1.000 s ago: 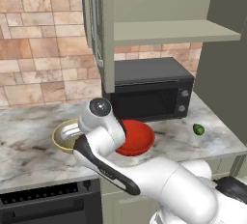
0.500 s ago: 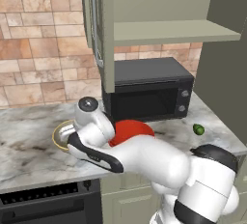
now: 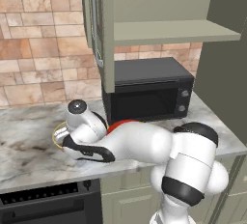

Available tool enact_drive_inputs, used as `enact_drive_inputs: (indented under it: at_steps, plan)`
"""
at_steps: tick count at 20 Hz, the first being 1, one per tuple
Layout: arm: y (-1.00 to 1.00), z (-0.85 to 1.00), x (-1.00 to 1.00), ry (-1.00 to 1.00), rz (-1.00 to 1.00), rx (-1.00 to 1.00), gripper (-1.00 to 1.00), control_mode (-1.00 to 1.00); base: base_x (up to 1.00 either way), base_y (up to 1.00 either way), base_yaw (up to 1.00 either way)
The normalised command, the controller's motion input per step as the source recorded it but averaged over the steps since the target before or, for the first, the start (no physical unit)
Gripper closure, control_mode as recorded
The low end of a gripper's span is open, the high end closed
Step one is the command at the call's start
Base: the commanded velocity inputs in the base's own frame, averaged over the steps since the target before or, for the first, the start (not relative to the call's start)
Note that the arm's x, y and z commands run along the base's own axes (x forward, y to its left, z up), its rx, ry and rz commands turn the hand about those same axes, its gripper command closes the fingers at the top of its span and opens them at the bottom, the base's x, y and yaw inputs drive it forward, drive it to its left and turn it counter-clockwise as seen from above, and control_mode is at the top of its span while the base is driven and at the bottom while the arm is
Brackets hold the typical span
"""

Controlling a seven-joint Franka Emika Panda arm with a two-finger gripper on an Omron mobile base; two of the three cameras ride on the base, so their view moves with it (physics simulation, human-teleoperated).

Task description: Pick both bowls and place them on the counter. Then place the avocado in one bowl and place the tomato in the other bowl.

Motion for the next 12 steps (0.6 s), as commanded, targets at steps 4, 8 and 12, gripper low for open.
enact_drive_inputs:
  at_steps: [4, 8, 12]
  plan:
    - [0.12, -0.16, 0.25, 0.01, 0.04, -0.01, 1.0, -1.0, 0.0, 0.0, 0.0]
    - [0.02, -0.16, 0.31, 0.07, 0.02, 0.0, 1.0, -1.0, 0.0, 0.0, 0.0]
    - [0.0, -0.21, 0.25, 0.1, 0.02, -0.01, 1.0, -1.0, 0.0, 0.0, 0.0]
